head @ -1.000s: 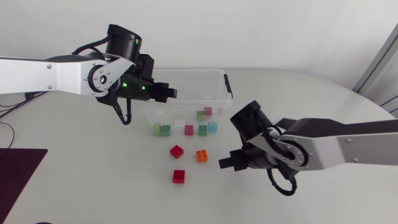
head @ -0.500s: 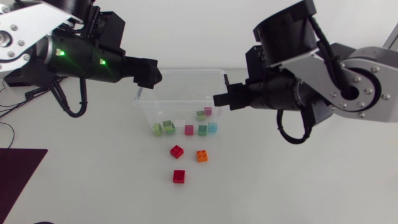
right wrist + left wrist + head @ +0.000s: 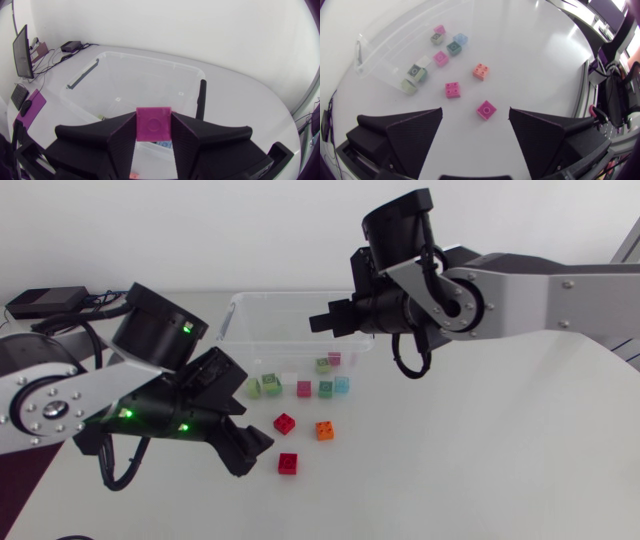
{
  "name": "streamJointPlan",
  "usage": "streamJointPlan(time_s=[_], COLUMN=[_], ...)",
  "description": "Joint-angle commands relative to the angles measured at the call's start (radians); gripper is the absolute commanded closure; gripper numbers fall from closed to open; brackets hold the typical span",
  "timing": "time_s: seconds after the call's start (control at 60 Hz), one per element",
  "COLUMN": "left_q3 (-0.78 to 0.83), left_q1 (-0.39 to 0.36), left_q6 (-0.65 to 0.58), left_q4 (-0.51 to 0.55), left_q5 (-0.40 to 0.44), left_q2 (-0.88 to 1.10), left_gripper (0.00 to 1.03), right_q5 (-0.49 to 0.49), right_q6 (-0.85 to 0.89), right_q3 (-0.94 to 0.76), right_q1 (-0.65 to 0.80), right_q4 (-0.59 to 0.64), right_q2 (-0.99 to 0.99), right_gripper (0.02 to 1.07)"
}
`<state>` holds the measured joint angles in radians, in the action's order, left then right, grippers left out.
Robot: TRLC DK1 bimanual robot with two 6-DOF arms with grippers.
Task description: Pick up the duplo bricks and place them in the container
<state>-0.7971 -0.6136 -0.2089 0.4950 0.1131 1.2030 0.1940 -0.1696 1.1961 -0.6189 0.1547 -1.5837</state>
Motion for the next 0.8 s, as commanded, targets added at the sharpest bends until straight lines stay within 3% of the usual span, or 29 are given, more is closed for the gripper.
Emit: streamJointPlan(time_s=[0.0, 0.1, 0.133, 0.183, 0.317, 0.367, 0.45, 0.6, 0.783], left_q3=[0.041, 0.073, 0.095, 0.107, 0.114, 0.104, 0.079, 0.035, -0.013], left_q1=[-0.021, -0.063, -0.086, -0.103, -0.118, -0.110, -0.086, -0.049, -0.038], left_q6=[-0.061, -0.118, -0.152, -0.179, -0.244, -0.308, -0.362, -0.454, -0.517], left_q4=[-0.019, -0.056, -0.088, -0.105, -0.144, -0.157, -0.157, -0.145, -0.147], left_q5=[0.014, 0.017, 0.017, 0.017, 0.017, 0.017, 0.019, 0.037, 0.039], left_q2=[0.001, 0.038, 0.061, 0.084, 0.141, 0.191, 0.231, 0.320, 0.386], left_gripper=[0.13, 0.13, 0.13, 0.13, 0.13, 0.13, 0.13, 0.13, 0.13], right_q5=[-0.007, -0.007, -0.007, -0.010, -0.085, -0.192, -0.286, -0.485, -0.528], right_q6=[0.028, 0.039, 0.039, 0.039, 0.041, 0.067, 0.070, 0.200, 0.311], right_q3=[0.046, 0.089, 0.102, 0.109, 0.076, 0.007, -0.090, -0.197, -0.365], right_q1=[0.010, 0.019, 0.027, 0.038, 0.068, 0.085, 0.104, 0.137, 0.125], right_q4=[-0.020, -0.027, -0.029, -0.023, -0.020, -0.020, -0.001, 0.200, 0.201], right_q2=[-0.055, -0.117, -0.134, -0.131, -0.042, 0.053, 0.166, 0.283, 0.372], right_gripper=[0.86, 0.78, 0.37, 0.05, 0.06, 0.06, 0.06, 0.06, 0.06])
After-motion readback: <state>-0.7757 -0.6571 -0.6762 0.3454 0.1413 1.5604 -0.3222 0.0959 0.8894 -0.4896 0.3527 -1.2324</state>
